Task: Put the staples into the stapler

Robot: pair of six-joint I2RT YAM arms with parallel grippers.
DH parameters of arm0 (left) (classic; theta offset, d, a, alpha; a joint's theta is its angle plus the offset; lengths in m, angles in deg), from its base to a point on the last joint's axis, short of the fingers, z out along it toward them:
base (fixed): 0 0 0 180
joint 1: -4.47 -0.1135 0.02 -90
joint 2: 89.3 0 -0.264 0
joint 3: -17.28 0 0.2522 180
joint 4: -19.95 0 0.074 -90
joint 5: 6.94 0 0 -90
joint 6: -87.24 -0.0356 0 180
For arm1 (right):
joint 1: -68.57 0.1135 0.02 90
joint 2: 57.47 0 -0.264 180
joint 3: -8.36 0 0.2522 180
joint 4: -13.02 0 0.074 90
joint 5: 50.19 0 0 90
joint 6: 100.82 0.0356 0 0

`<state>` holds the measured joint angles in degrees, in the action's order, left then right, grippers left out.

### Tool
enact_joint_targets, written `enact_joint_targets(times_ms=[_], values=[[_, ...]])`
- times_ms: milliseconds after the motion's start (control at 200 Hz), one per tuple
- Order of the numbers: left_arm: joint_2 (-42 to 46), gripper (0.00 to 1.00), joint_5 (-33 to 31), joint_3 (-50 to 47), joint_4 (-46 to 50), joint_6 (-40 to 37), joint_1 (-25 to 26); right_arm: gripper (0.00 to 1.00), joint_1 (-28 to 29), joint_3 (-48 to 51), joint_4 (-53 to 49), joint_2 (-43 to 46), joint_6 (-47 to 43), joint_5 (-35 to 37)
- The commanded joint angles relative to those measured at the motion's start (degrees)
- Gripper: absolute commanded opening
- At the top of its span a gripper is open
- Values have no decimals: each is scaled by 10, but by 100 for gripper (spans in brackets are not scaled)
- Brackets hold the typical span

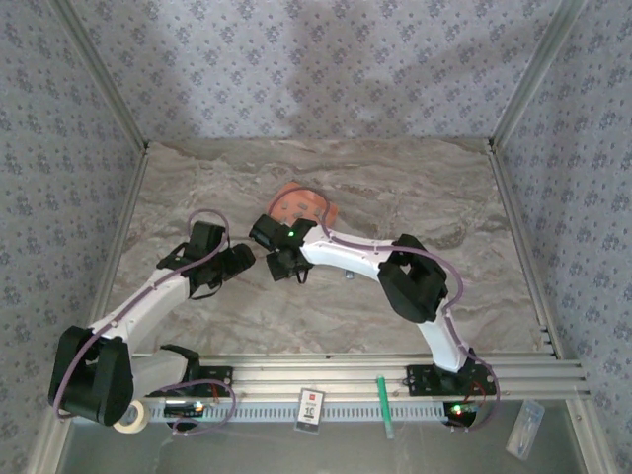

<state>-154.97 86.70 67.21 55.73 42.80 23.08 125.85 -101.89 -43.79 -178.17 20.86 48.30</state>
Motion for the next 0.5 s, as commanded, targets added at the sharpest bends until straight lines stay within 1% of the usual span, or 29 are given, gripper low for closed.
enact_joint_targets(times_ms=[0, 225, 400, 495], values=[[6, 80, 3, 2, -8, 2, -7, 49, -9, -17, 8, -16, -5, -16], [-1, 80, 3, 7, -8, -1, -9, 46, -16, -15, 25, -28, -7, -26], [-1, 79, 3, 9, -7, 0, -9, 48, -18, -9, 36, -30, -11, -36], [1, 79, 3, 10, -6, 0, -9, 47, -19, -9, 39, -30, -12, -40]])
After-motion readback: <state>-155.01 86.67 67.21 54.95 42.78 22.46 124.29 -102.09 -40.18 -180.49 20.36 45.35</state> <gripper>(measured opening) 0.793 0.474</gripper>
